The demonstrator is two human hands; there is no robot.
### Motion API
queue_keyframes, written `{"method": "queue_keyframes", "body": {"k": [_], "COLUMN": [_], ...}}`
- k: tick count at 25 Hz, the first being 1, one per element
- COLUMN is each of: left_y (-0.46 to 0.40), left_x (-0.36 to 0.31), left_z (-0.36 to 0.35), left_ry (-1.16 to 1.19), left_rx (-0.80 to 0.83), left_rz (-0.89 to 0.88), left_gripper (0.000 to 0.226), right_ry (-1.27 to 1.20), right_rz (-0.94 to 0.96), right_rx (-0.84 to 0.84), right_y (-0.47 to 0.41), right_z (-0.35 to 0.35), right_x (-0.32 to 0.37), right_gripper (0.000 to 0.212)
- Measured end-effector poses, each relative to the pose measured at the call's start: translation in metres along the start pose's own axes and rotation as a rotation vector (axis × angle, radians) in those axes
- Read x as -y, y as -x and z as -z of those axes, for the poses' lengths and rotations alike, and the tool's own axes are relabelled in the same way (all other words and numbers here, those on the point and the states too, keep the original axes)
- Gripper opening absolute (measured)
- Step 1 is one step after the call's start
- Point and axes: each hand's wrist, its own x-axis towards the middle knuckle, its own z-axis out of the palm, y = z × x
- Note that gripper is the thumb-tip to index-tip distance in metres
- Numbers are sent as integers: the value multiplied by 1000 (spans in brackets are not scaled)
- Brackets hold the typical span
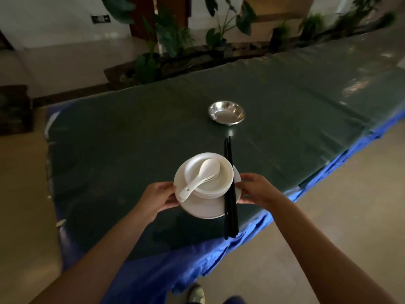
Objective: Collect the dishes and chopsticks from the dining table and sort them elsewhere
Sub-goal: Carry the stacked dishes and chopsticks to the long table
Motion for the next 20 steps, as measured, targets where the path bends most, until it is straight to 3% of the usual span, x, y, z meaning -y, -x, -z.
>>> {"method": "queue_keyframes", "body": {"k": [11, 20], "left_y": [-141, -191], "left_x": [2, 12], "left_z": [-29, -35], "left_ry": [63, -3], "left_rx": [-327, -518], "left_rz": [183, 229], "left_gripper": [27, 28], "right_ry": [193, 301], "right_rz": [-81, -167], "right_rx": [320, 487], "right_y": [-211, -302], "right_z": [24, 9], "right_x": [38, 48], "right_gripper": [27, 31]}}
